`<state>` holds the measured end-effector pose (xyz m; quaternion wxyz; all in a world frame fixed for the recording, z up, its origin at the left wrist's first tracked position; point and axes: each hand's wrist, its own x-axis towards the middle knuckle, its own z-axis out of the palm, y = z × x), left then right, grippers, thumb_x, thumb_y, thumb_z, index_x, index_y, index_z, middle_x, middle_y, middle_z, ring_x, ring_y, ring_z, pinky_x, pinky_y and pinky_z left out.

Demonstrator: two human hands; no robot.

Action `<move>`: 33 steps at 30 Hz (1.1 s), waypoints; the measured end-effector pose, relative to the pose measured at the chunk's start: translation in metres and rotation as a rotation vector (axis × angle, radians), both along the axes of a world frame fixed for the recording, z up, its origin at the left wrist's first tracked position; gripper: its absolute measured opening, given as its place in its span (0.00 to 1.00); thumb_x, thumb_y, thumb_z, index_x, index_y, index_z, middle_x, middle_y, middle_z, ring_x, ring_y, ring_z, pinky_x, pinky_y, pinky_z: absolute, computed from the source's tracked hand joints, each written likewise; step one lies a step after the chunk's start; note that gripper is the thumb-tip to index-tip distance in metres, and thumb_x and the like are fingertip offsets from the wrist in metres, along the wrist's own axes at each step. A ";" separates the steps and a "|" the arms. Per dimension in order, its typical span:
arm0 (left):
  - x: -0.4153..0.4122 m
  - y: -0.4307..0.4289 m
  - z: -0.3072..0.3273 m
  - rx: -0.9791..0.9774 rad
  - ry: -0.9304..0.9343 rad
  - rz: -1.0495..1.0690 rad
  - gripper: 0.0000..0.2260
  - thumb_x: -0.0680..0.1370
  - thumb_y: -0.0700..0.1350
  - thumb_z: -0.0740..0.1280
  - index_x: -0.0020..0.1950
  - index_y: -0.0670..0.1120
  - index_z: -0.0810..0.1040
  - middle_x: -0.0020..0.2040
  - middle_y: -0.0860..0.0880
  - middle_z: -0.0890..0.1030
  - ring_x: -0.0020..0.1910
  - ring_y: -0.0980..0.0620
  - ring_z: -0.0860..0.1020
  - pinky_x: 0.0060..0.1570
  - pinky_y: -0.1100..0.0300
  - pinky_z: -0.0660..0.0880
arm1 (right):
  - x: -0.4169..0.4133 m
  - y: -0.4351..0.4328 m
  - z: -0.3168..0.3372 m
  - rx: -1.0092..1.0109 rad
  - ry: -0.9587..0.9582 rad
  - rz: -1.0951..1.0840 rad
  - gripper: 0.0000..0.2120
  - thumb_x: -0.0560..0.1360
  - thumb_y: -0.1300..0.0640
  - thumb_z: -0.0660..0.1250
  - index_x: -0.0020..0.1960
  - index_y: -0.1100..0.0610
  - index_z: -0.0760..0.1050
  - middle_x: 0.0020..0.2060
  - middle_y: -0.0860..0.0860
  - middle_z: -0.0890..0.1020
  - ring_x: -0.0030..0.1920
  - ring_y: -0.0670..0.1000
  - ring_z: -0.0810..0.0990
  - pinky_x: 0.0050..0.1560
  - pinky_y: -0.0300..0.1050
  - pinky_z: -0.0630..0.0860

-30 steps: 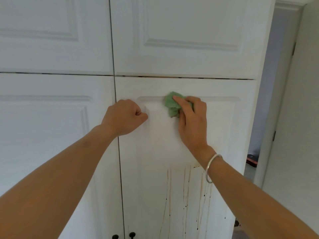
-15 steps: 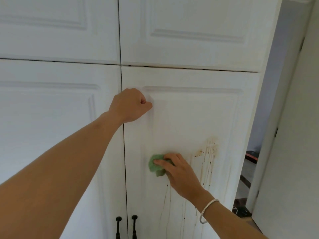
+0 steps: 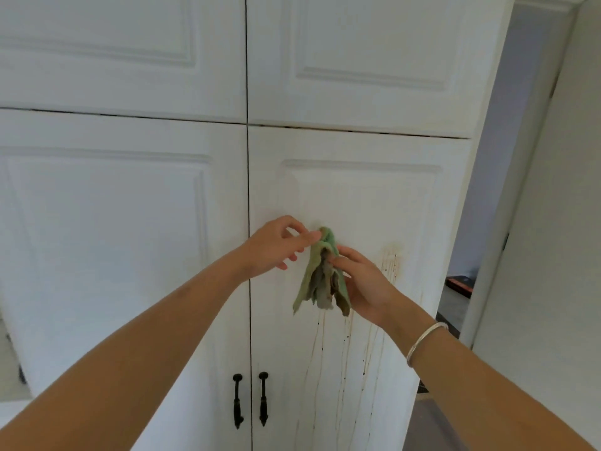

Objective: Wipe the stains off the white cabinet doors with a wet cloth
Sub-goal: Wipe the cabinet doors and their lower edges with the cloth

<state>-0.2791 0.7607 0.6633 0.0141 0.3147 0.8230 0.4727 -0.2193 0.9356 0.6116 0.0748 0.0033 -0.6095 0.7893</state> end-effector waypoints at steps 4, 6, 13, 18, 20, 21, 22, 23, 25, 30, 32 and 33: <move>0.019 -0.015 -0.005 0.007 -0.034 -0.072 0.17 0.72 0.49 0.74 0.57 0.49 0.73 0.51 0.48 0.79 0.46 0.53 0.82 0.44 0.60 0.81 | 0.012 -0.024 0.014 0.070 -0.012 -0.042 0.17 0.74 0.57 0.72 0.60 0.61 0.74 0.50 0.57 0.84 0.47 0.53 0.84 0.45 0.47 0.81; 0.023 -0.026 -0.004 0.063 -0.056 -0.082 0.14 0.73 0.40 0.73 0.56 0.46 0.74 0.49 0.46 0.79 0.43 0.52 0.82 0.41 0.62 0.80 | 0.018 -0.031 0.020 0.058 -0.023 0.001 0.18 0.76 0.54 0.70 0.61 0.63 0.76 0.52 0.57 0.84 0.51 0.55 0.84 0.51 0.49 0.81; 0.023 -0.068 -0.005 0.067 -0.021 -0.014 0.07 0.75 0.35 0.68 0.46 0.46 0.80 0.50 0.45 0.79 0.46 0.49 0.80 0.49 0.57 0.79 | 0.044 -0.032 0.033 -0.077 -0.164 0.038 0.12 0.80 0.53 0.63 0.52 0.60 0.80 0.41 0.54 0.84 0.36 0.49 0.83 0.34 0.40 0.80; 0.044 -0.057 -0.005 0.033 0.058 -0.026 0.07 0.76 0.44 0.69 0.54 0.51 0.79 0.54 0.51 0.78 0.51 0.54 0.79 0.51 0.61 0.76 | 0.044 -0.056 0.039 -0.132 -0.246 -0.017 0.10 0.79 0.57 0.64 0.55 0.63 0.76 0.40 0.58 0.80 0.36 0.53 0.79 0.34 0.44 0.78; 0.057 -0.053 0.000 0.123 -0.127 -0.155 0.14 0.73 0.54 0.71 0.56 0.50 0.78 0.53 0.50 0.81 0.52 0.54 0.81 0.54 0.58 0.78 | 0.045 -0.065 0.043 -0.166 -0.254 -0.028 0.11 0.79 0.59 0.64 0.58 0.65 0.75 0.47 0.61 0.78 0.43 0.56 0.80 0.35 0.45 0.80; 0.061 -0.051 0.002 0.113 -0.174 -0.187 0.20 0.70 0.57 0.72 0.58 0.49 0.77 0.53 0.50 0.81 0.51 0.53 0.81 0.54 0.58 0.78 | 0.045 -0.068 0.045 -0.183 -0.256 -0.036 0.11 0.79 0.60 0.64 0.59 0.65 0.75 0.50 0.62 0.78 0.46 0.57 0.80 0.35 0.46 0.82; 0.061 -0.052 0.002 0.079 -0.174 -0.193 0.23 0.68 0.57 0.74 0.60 0.49 0.77 0.53 0.50 0.80 0.51 0.53 0.81 0.53 0.58 0.79 | 0.045 -0.068 0.046 -0.186 -0.263 -0.042 0.11 0.79 0.60 0.64 0.59 0.65 0.75 0.52 0.62 0.78 0.48 0.58 0.80 0.35 0.46 0.82; 0.062 -0.053 0.003 0.041 -0.145 -0.181 0.23 0.68 0.53 0.75 0.61 0.50 0.76 0.53 0.50 0.80 0.50 0.53 0.81 0.51 0.60 0.79 | 0.046 -0.068 0.047 -0.171 -0.272 -0.042 0.11 0.80 0.59 0.64 0.58 0.64 0.76 0.53 0.62 0.78 0.49 0.58 0.80 0.36 0.47 0.83; 0.059 -0.059 0.002 0.003 -0.101 -0.143 0.19 0.71 0.43 0.75 0.60 0.50 0.76 0.50 0.49 0.79 0.47 0.52 0.81 0.46 0.62 0.79 | 0.050 -0.065 0.050 -0.103 -0.275 -0.018 0.12 0.81 0.56 0.63 0.59 0.63 0.76 0.53 0.59 0.80 0.48 0.56 0.81 0.38 0.46 0.82; 0.041 -0.082 0.003 0.204 -0.251 -0.065 0.12 0.75 0.35 0.69 0.56 0.45 0.76 0.47 0.44 0.80 0.43 0.50 0.81 0.43 0.59 0.79 | 0.061 -0.037 0.065 0.295 -0.250 -0.123 0.14 0.80 0.53 0.64 0.59 0.61 0.77 0.53 0.56 0.83 0.50 0.53 0.82 0.47 0.46 0.79; 0.037 -0.088 0.004 0.272 -0.307 -0.054 0.09 0.76 0.36 0.68 0.56 0.44 0.76 0.49 0.43 0.81 0.43 0.50 0.80 0.42 0.58 0.78 | 0.065 -0.027 0.072 0.412 -0.229 -0.106 0.14 0.79 0.52 0.65 0.58 0.61 0.78 0.55 0.57 0.83 0.54 0.54 0.82 0.52 0.46 0.79; 0.036 -0.089 0.005 0.281 -0.313 -0.052 0.08 0.77 0.37 0.67 0.55 0.44 0.76 0.49 0.43 0.81 0.42 0.50 0.80 0.42 0.57 0.78 | 0.066 -0.024 0.074 0.454 -0.218 -0.094 0.15 0.79 0.52 0.65 0.59 0.61 0.78 0.55 0.57 0.83 0.55 0.54 0.82 0.54 0.47 0.78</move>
